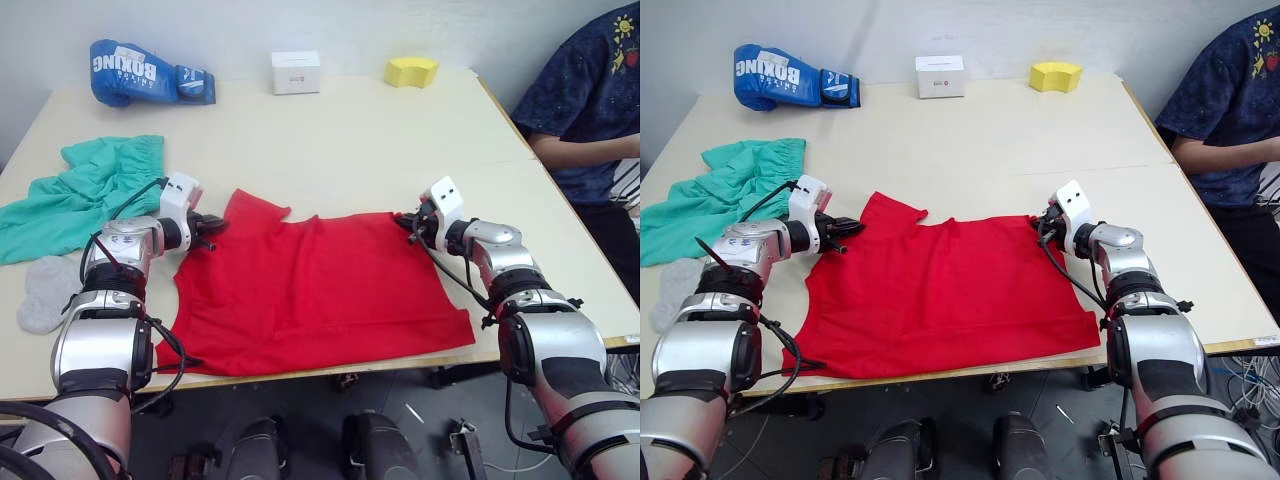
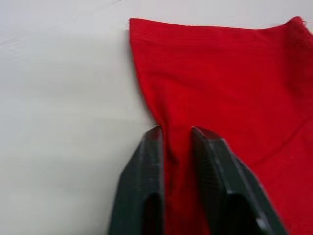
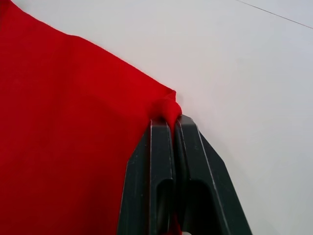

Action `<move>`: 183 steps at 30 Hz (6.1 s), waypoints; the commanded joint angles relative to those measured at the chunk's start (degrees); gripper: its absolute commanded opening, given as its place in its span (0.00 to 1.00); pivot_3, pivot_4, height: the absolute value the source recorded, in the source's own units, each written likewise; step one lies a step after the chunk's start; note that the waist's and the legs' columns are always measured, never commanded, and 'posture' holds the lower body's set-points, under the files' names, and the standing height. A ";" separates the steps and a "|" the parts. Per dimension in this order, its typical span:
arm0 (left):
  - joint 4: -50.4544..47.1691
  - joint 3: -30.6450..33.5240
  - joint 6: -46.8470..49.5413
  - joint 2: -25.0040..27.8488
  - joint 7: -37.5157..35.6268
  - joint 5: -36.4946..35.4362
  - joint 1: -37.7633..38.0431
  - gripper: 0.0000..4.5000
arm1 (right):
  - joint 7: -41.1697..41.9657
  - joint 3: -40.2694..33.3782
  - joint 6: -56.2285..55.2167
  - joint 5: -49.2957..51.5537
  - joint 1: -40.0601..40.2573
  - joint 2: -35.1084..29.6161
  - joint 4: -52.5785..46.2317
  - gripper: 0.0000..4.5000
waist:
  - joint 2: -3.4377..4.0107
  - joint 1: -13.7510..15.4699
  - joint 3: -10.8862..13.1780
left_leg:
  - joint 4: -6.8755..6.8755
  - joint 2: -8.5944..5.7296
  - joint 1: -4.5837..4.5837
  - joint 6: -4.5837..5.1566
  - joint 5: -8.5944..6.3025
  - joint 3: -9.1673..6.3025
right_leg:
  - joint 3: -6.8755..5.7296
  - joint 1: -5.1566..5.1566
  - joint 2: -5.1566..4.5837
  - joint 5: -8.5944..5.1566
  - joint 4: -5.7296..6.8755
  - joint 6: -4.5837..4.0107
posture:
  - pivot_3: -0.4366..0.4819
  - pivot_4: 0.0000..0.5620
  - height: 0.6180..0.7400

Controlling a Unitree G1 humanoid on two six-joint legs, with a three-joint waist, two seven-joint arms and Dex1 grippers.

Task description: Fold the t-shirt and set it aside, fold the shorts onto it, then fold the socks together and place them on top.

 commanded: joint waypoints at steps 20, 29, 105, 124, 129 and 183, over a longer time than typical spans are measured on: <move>-24.94 8.96 6.65 6.01 -5.18 -9.13 12.74 0.01 | 14.66 -7.26 6.17 11.06 1.06 -6.98 -8.33 0.00 | -0.02 -0.21 0.01 | -0.03 0.11 -0.01 -0.04 -0.05 -0.03 | 0.15 -0.07 0.00 0.00 -0.03 0.00 | 0.48 0.27 1.00; -42.99 10.94 13.15 8.02 -4.42 -12.67 25.81 0.01 | 17.97 -6.87 9.77 14.36 13.25 -8.30 -21.42 0.00 | -0.02 0.00 0.01 | 0.02 0.12 0.00 0.00 -0.13 -0.19 | 0.27 -0.07 -0.07 0.00 -0.04 0.00 | 0.48 0.27 1.00; -35.32 8.43 -44.68 8.08 -17.08 -6.32 31.53 0.00 | 10.76 0.18 -41.44 5.54 29.89 -15.23 -28.56 0.00 | -0.12 0.98 0.06 | 0.26 0.21 0.15 0.06 -0.37 0.11 | 0.37 -0.08 -0.05 0.08 -0.08 0.24 | 0.48 0.27 1.00; -28.80 2.32 -88.08 18.87 -2.22 16.39 41.53 0.00 | -3.67 6.66 -60.18 -6.65 35.22 -18.29 -20.60 0.00 | -0.10 0.95 0.05 | 0.21 0.19 0.19 0.38 -0.56 0.09 | 0.42 0.09 -0.15 0.10 -0.38 0.26 | 0.48 0.27 1.00; -27.84 0.88 -88.72 20.77 2.20 19.00 40.86 0.00 | -2.53 8.15 -59.39 -4.80 36.67 -19.57 -20.05 0.00 | -0.11 0.97 0.04 | 0.20 0.20 0.23 0.39 -0.57 0.09 | 0.42 0.14 -0.15 0.10 -0.42 0.27 | 0.48 0.27 1.00; -60.10 5.53 4.68 -2.58 24.11 -11.62 48.24 0.00 | -17.58 5.98 2.57 9.72 40.83 1.65 -53.31 0.01 | -0.47 1.59 -0.61 | 0.30 0.18 0.22 0.40 -0.76 -0.08 | 0.52 0.30 -0.18 0.19 -0.52 0.29 | 0.48 0.27 1.00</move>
